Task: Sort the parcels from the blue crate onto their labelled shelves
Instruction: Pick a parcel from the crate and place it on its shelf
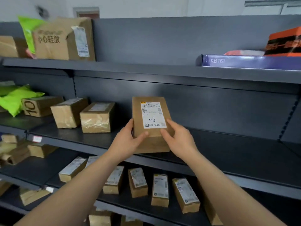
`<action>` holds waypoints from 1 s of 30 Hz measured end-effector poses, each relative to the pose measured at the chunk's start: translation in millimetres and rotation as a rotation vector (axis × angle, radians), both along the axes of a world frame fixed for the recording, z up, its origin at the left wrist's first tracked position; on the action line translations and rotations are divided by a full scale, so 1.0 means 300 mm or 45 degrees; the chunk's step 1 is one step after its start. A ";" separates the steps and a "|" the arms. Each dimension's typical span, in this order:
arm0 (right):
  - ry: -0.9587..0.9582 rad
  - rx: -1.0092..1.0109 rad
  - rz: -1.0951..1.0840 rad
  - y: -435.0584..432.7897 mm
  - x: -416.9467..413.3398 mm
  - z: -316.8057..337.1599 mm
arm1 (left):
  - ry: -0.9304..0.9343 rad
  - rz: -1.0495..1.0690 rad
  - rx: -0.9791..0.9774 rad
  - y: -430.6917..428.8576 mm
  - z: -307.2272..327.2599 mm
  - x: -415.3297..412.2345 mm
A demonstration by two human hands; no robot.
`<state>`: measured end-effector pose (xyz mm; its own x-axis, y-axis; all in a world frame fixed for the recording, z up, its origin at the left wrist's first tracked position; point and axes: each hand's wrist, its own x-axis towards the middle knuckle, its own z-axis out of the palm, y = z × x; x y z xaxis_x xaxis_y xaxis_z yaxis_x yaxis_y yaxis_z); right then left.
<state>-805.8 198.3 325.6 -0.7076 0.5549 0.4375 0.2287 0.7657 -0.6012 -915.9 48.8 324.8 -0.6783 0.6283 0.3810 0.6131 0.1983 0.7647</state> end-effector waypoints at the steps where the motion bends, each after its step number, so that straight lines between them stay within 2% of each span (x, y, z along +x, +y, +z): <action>1: -0.005 0.006 0.024 0.021 -0.048 -0.003 | -0.004 0.012 0.002 0.013 -0.004 -0.030; 6: -0.046 0.015 0.068 0.092 -0.256 -0.012 | -0.044 0.103 -0.051 0.065 -0.023 -0.184; 16: -0.143 -0.087 0.017 0.159 -0.526 -0.041 | -0.136 0.027 -0.186 0.142 -0.048 -0.471; 30: -0.236 -0.008 -0.077 0.131 -0.650 -0.039 | -0.151 -0.070 -0.239 0.171 -0.081 -0.659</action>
